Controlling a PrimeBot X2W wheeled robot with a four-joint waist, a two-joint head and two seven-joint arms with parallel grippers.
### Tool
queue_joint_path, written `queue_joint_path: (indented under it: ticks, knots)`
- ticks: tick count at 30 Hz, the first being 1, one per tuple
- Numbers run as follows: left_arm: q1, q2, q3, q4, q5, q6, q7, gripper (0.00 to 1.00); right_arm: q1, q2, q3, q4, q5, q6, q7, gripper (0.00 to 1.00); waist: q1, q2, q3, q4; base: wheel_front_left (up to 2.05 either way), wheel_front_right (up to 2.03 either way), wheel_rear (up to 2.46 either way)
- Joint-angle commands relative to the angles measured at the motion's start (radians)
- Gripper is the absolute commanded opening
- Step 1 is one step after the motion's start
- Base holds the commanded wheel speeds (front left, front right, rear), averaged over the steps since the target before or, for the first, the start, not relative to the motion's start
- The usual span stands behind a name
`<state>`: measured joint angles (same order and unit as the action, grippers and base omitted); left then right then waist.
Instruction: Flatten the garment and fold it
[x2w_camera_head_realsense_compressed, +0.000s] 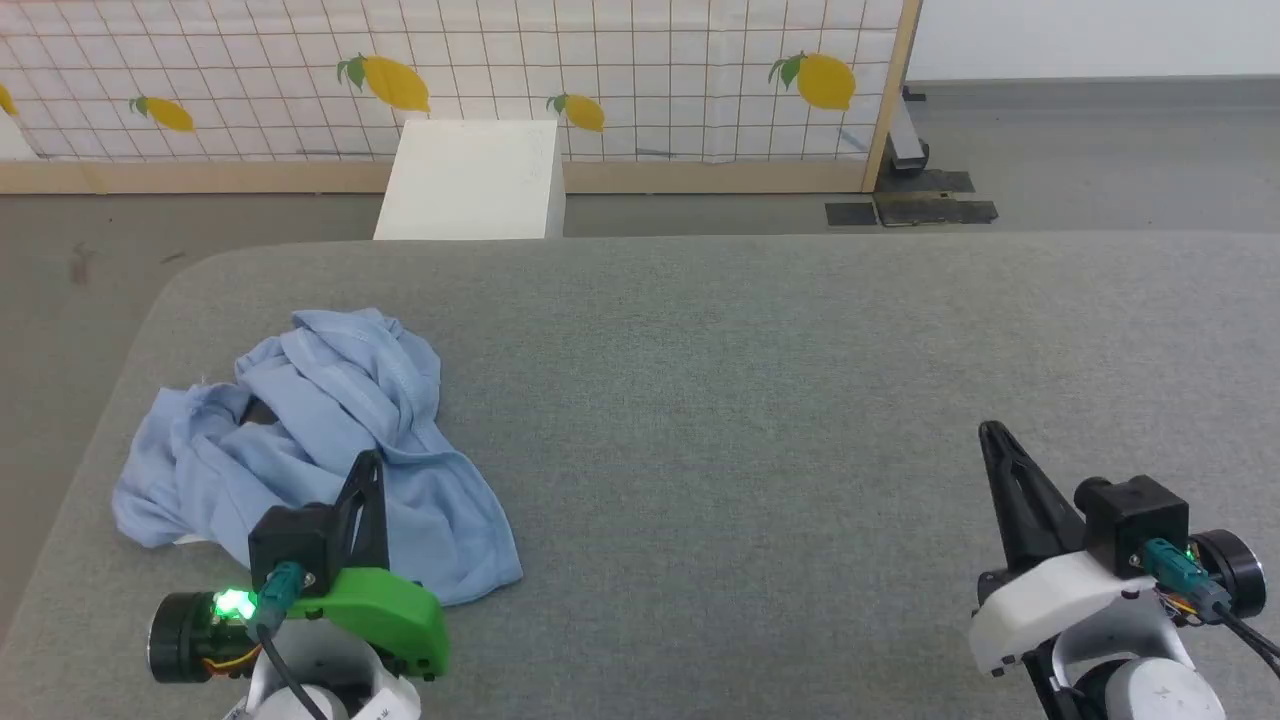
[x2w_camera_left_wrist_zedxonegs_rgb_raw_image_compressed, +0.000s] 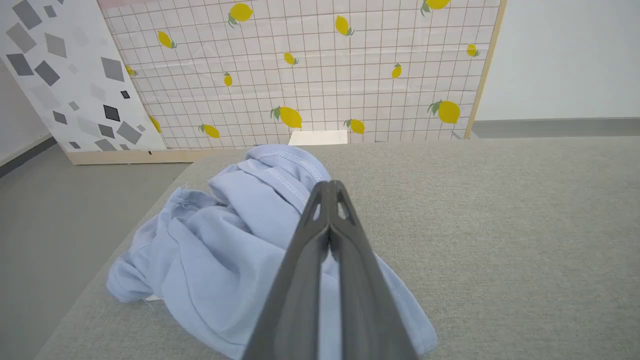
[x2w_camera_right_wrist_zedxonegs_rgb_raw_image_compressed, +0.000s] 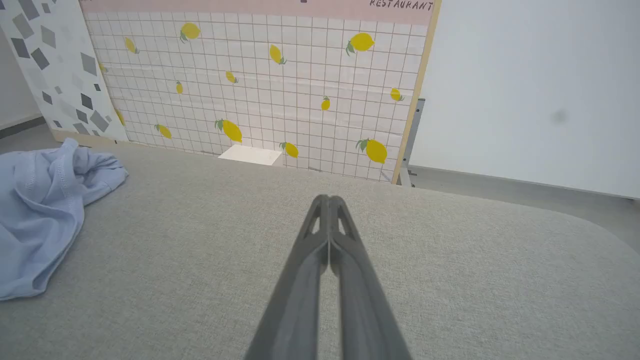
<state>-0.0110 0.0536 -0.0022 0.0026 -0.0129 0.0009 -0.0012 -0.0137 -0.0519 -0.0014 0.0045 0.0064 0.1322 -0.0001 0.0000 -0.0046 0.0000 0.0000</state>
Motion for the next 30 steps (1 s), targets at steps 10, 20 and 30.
queue_joint_path:
  ticks: [10, 20, 30]
  knots:
    - [0.011, -0.003, 0.002, -0.003, 0.013, -0.001, 0.001, 0.00, 0.014, 0.002, 0.001, -0.005, -0.006, -0.002, 0.000, 0.00, 0.0000, 0.0046, 0.000, 0.000, 0.00, 0.00, 0.00]
    - [0.011, -0.003, 0.002, -0.003, 0.013, -0.001, 0.001, 0.00, 0.014, 0.002, 0.001, -0.005, -0.006, -0.002, 0.000, 0.00, 0.0000, 0.0046, 0.000, 0.000, 0.00, 0.00, 0.00]
    - [0.011, -0.003, 0.002, -0.003, 0.013, -0.001, 0.001, 0.00, 0.014, 0.002, 0.001, -0.005, -0.006, -0.002, 0.000, 0.00, 0.0000, 0.0046, 0.000, 0.000, 0.00, 0.00, 0.00]
